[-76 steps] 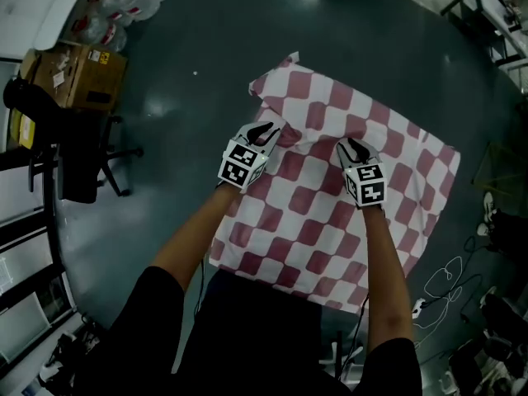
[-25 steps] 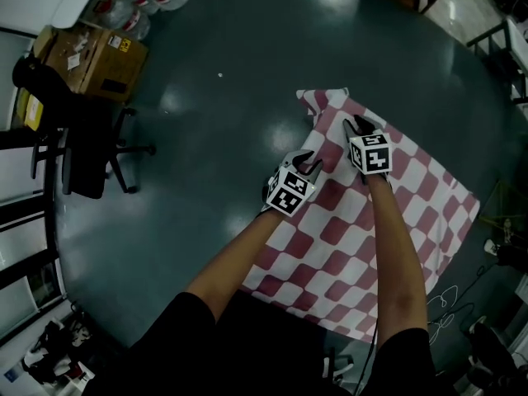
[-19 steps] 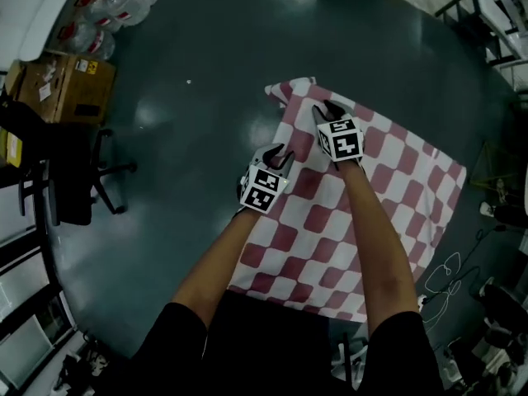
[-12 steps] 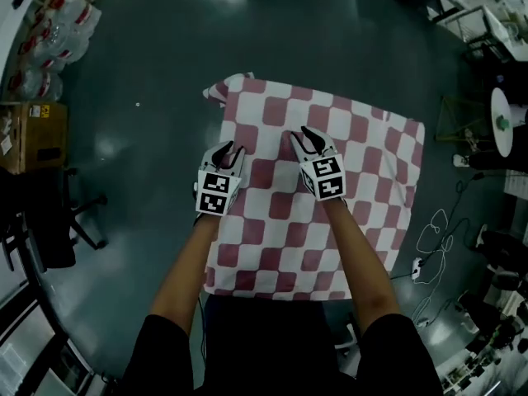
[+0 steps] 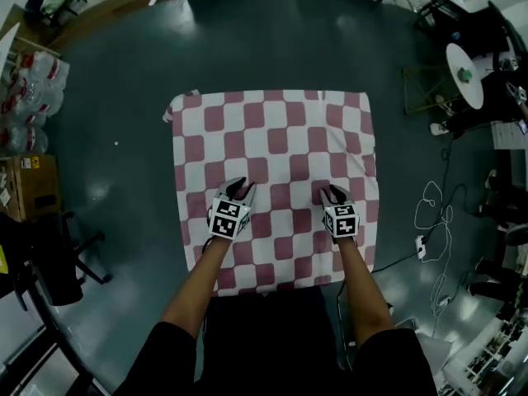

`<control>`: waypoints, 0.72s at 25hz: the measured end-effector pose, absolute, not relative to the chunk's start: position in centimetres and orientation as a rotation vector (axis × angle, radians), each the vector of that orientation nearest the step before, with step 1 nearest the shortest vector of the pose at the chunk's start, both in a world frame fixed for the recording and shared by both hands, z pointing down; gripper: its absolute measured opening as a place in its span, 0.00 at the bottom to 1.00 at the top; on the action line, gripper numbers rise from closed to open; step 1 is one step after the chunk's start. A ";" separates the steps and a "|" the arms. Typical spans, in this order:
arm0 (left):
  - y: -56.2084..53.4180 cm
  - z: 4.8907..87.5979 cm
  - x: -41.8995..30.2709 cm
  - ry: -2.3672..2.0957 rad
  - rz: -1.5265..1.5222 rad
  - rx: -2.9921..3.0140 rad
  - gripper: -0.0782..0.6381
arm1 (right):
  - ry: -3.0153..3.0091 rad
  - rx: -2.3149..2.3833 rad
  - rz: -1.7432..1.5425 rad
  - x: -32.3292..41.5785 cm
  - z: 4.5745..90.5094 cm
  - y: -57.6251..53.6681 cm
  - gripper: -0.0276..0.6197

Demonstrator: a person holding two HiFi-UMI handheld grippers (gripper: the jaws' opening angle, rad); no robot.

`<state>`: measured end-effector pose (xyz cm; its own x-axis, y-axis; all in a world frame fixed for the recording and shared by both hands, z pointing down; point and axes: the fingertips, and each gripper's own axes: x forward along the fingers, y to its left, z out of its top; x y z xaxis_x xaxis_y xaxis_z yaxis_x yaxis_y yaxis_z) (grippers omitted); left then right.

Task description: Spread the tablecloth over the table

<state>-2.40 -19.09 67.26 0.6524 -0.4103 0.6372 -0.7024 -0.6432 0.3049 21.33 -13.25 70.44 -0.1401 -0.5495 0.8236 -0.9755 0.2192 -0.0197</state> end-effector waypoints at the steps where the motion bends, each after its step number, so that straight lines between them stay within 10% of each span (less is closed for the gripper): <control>1: -17.9 67.1 -0.6 -0.834 0.721 2.342 0.26 | -1.804 1.411 0.778 21.9 70.8 -12.6 0.24; 18: -19.4 66.4 27.9 -0.698 0.675 2.394 0.27 | -2.030 1.334 0.697 37.3 67.5 -28.9 0.24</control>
